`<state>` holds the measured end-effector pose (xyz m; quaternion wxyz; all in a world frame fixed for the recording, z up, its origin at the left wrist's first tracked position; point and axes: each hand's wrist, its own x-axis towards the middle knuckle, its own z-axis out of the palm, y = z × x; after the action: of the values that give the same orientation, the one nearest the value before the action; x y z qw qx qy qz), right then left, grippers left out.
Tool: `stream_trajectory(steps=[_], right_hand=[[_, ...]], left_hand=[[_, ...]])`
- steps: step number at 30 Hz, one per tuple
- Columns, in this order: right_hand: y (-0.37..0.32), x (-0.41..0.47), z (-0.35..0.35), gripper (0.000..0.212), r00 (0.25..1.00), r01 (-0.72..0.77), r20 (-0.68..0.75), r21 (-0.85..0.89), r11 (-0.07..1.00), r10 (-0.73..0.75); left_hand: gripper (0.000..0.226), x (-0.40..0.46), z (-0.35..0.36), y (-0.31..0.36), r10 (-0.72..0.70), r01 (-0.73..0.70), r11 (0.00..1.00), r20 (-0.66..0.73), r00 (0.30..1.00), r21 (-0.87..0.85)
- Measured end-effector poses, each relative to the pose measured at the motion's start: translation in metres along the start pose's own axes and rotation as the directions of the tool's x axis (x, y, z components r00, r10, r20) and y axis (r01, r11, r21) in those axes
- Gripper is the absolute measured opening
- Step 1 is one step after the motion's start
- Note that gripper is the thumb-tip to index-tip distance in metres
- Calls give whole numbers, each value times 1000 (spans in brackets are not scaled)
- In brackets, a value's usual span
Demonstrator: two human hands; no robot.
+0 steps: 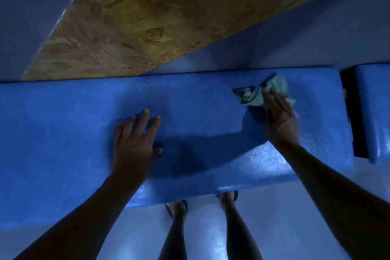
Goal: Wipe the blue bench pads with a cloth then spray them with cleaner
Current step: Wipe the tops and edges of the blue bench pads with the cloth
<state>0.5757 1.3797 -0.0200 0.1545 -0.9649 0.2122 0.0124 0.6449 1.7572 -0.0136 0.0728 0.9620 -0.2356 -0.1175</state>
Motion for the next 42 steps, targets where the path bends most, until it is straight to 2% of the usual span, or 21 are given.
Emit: stream_trajectory(steps=[3, 5, 7, 9, 12, 13, 14, 16, 18, 19, 21, 23, 24, 26, 29, 31, 32, 34, 37, 40, 42], right_hand=[[-47, -3, 27, 61, 934, -318, -133, 111, 941, 331], [-101, -14, 53, 68, 928, -324, -139, 161, 932, 346], [-149, -41, 72, 65, 984, -124, -107, 141, 982, 140], [-172, -71, 74, 64, 983, 174, 38, 111, 979, -179], [-123, -72, 53, 72, 783, 591, 223, 25, 806, -581], [-95, -64, 42, 76, 726, 664, 268, -34, 747, -634], [-65, -56, 32, 80, 715, 680, 304, -94, 727, -629], [-12, -47, 10, 72, 834, 529, 282, -165, 833, -474], [9, -49, 1, 52, 978, 190, 114, -153, 970, -174], [3, -52, 7, 49, 1000, 19, 18, -118, 993, -17], [-36, -58, 32, 51, 966, -232, -122, -9, 973, 229], [-94, -71, 56, 53, 942, -273, -175, 89, 958, 285], [-120, -83, 64, 53, 965, -207, -145, 99, 973, 220], [-153, -110, 68, 51, 998, 61, -12, 99, 993, -60], [-123, -113, 57, 46, 877, 458, 126, 70, 886, -463], [-74, -94, 44, 43, 783, 603, 194, -1, 798, -591], [-45, -85, 35, 42, 782, 607, 202, -32, 794, -590], [8, -72, 16, 39, 872, 482, 142, -79, 873, -469], [46, -72, 0, 40, 994, 112, -12, -75, 991, -113], [8, -82, 23, 49, 969, -198, -144, 46, 979, 202], [-42, -99, 42, 51, 961, -217, -151, 112, 970, 232]], left_hand=[[88, 3, -1, -1, -19, 19, 1000, 61, 998, -4], [87, 3, -2, -1, -28, 27, 1000, 83, 996, 12], [86, 3, -3, 1, -33, 30, 999, 99, 995, 32], [85, 3, -3, 1, -37, 34, 999, 95, 995, 32], [88, 2, -2, 1, -20, 19, 1000, 69, 997, 13], [88, 2, -2, 1, -17, 17, 1000, 53, 998, 5], [88, 2, -2, 1, -16, 16, 1000, 41, 999, 0], [87, 1, -1, 3, -19, 19, 1000, 30, 999, 0], [87, 2, -1, 4, -25, 25, 1000, 42, 999, 1], [86, 2, -1, 5, -31, 31, 1000, 56, 998, 4], [86, 2, -1, 7, -50, 48, 999, 79, 996, 22], [86, 1, -1, 9, -65, 61, 997, 88, 994, 46], [86, 1, -1, 10, -68, 63, 997, 94, 993, 53], [86, 0, -1, 12, -71, 65, 996, 104, 992, 58], [87, 0, -2, 13, -72, 65, 995, 102, 992, 74], [87, 0, -1, 13, -82, 76, 995, 89, 993, 69], [87, 0, 0, 13, -77, 73, 995, 78, 994, 62], [87, -1, 2, 13, -68, 65, 996, 58, 996, 57], [86, -2, 2, 13, -67, 62, 995, 56, 996, 76], [85, -2, 2, 14, -68, 60, 993, 72, 995, 106], [86, -2, 1, 17, -78, 67, 989, 76, 994, 132]])
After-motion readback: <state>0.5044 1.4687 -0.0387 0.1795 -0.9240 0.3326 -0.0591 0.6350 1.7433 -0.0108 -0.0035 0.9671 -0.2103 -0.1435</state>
